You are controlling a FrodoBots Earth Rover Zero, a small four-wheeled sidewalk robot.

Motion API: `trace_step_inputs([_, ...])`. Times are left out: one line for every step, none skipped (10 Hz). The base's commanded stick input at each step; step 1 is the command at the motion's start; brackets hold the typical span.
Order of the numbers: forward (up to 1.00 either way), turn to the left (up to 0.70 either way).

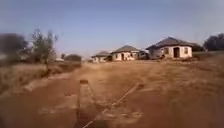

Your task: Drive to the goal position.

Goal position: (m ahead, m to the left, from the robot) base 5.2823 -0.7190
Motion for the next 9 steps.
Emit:
trace_step_inputs([0.70, 0.00])
trace_step_inputs([0.70, 0.00])
trace_step_inputs([0.70, 0.00])
trace_step_inputs([0.70, 0.00])
trace_step_inputs([0.70, 0.00])
trace_step_inputs([0.70, 0.00])
trace_step_inputs([0.70, 0.00])
trace_step_inputs([0.70, 0.00])
trace_step_inputs([0.70, 0.00])
